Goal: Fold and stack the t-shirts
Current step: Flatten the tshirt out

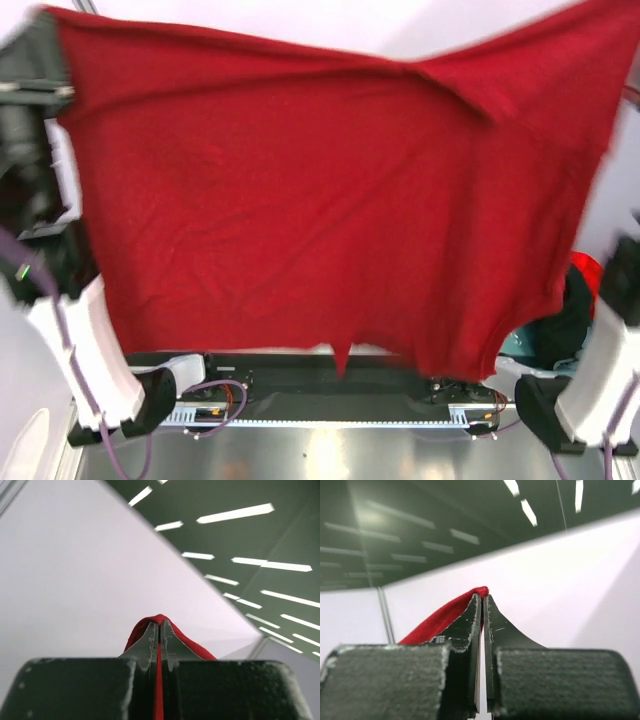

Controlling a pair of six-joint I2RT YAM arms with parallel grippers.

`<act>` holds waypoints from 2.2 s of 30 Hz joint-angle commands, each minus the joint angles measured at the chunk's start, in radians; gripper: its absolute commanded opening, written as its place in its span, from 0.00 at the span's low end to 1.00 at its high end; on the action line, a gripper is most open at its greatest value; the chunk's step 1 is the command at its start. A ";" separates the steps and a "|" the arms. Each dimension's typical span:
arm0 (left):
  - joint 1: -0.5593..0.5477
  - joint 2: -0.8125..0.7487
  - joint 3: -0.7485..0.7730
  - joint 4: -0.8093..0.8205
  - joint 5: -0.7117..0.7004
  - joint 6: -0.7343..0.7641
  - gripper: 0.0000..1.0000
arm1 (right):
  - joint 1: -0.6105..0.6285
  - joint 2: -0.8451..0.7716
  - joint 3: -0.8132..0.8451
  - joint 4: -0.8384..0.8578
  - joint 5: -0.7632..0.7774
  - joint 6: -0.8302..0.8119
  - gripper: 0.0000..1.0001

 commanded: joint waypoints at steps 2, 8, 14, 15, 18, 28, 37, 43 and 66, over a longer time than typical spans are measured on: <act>0.012 0.029 -0.272 0.116 -0.004 0.041 0.00 | 0.002 0.112 -0.165 0.051 0.004 0.025 0.00; 0.008 0.112 -0.612 0.271 0.062 0.035 0.00 | 0.002 0.218 -0.380 0.141 -0.021 0.026 0.00; -0.020 0.366 -0.790 0.434 0.126 0.048 0.00 | 0.002 0.420 -0.511 0.196 -0.088 0.005 0.00; -0.028 0.415 -0.770 0.440 0.122 0.059 0.00 | 0.004 0.465 -0.509 0.201 -0.097 0.000 0.00; -0.045 0.616 -0.669 0.449 0.149 0.058 0.00 | 0.007 0.633 -0.437 0.195 -0.131 -0.012 0.00; -0.078 0.856 -0.270 0.348 0.177 0.025 0.00 | 0.012 0.905 -0.017 0.026 -0.127 0.009 0.00; -0.087 0.738 -0.207 0.350 0.214 -0.053 0.00 | -0.007 0.780 0.052 0.038 -0.118 0.026 0.00; -0.117 0.602 -0.214 0.377 0.260 -0.108 0.01 | -0.031 0.632 0.025 0.062 -0.114 0.054 0.00; -0.110 -0.028 0.025 0.136 0.029 0.042 0.00 | -0.071 0.014 0.089 0.022 0.024 0.066 0.00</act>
